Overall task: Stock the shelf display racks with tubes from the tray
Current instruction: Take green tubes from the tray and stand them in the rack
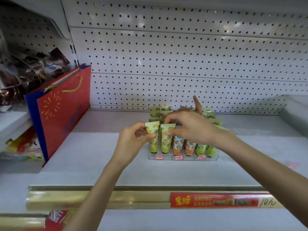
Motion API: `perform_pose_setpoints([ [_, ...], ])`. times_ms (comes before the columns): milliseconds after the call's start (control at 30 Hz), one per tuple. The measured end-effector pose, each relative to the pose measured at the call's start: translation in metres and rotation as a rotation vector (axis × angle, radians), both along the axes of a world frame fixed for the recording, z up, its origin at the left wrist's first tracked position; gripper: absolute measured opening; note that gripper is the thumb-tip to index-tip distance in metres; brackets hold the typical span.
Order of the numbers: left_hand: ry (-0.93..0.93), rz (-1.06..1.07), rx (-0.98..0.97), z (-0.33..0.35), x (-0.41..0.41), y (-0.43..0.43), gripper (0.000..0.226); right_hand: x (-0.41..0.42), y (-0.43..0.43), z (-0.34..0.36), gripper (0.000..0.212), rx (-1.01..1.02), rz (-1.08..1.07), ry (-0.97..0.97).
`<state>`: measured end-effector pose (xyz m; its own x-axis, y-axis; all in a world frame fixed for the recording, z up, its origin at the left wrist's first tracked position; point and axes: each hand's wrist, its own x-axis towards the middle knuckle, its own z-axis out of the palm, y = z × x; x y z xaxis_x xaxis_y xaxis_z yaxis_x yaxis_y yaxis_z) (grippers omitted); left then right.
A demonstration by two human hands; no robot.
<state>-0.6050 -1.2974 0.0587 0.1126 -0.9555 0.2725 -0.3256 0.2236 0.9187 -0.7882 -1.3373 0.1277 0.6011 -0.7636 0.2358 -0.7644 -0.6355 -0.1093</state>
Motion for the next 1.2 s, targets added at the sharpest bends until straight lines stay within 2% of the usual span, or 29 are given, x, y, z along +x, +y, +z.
perform_pose_setpoints([
  [400,-0.077,-0.014,0.002,-0.003,-0.001,0.0,0.016,0.0,-0.003,-0.005,0.022,-0.015,-0.024,0.043],
  [633,-0.095,-0.003,0.002,-0.001,-0.002,0.001,0.023,-0.003,-0.005,-0.005,0.02,-0.016,0.004,-0.038],
  [933,-0.135,-0.005,-0.003,0.005,0.001,0.005,0.02,-0.007,-0.005,-0.003,0.016,0.019,-0.004,-0.101],
  [1000,-0.149,0.01,-0.012,0.009,0.004,0.008,0.018,-0.009,-0.006,0.003,0.015,0.033,-0.007,-0.174],
  [1100,-0.182,0.082,-0.054,0.017,0.011,0.013,0.008,-0.015,-0.008,0.016,0.017,0.145,-0.029,-0.402],
  [1200,-0.219,0.191,-0.093,0.027,0.019,0.015,0.02,-0.019,-0.011,0.029,0.021,0.105,-0.106,-0.532],
])
